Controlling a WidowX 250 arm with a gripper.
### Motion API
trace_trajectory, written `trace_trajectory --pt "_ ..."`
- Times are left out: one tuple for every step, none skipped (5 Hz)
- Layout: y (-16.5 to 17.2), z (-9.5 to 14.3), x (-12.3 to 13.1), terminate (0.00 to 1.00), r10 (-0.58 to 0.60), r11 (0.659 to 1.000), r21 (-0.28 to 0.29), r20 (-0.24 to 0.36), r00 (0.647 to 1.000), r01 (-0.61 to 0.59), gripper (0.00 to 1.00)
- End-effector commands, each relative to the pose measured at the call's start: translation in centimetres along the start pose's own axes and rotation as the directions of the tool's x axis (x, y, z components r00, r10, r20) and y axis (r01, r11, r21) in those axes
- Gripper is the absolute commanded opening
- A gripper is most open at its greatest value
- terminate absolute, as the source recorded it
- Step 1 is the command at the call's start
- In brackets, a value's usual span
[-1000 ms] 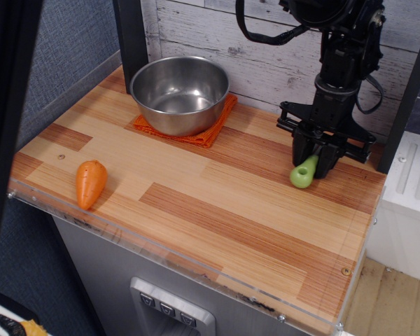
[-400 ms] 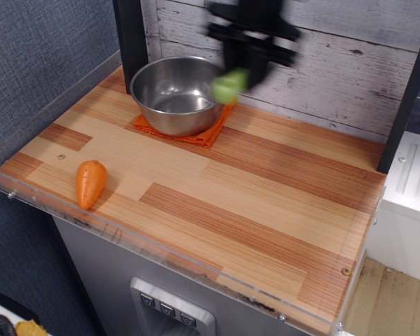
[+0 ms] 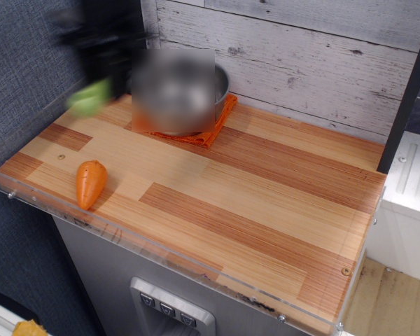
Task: Move the green spatula on the other side of the carrot.
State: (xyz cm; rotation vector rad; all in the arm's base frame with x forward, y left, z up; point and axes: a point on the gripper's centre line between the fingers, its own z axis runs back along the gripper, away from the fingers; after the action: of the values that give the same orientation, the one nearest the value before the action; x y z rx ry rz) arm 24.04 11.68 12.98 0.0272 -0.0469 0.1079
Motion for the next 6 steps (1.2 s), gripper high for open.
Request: trace_trajectory --pt "6.2 -2.1 -3.2 0.0 0.08 0.996 0.048 0.006 0.997 -0.08 0.0" --pt "7.6 -3.3 -2.2 0.0 0.076 0.995 0.057 0.027 0.997 -0.078 0.0" --pt "7.1 -4.1 0.4 0.0 0.01 0.998 0.066 0.046 0.999 -0.013 0.0" --pt "6.3 -4.5 2.6 0.0 -0.077 0.993 0.1 0.062 0.995 0.071 0.0" --pt "6.4 -4.9 4.0 0.0 -0.142 0.984 0.127 0.112 0.984 0.128 0.0" --pt "6.4 -6.1 5.0 0.0 -0.182 0.977 0.136 0.112 0.977 0.166 0.0"
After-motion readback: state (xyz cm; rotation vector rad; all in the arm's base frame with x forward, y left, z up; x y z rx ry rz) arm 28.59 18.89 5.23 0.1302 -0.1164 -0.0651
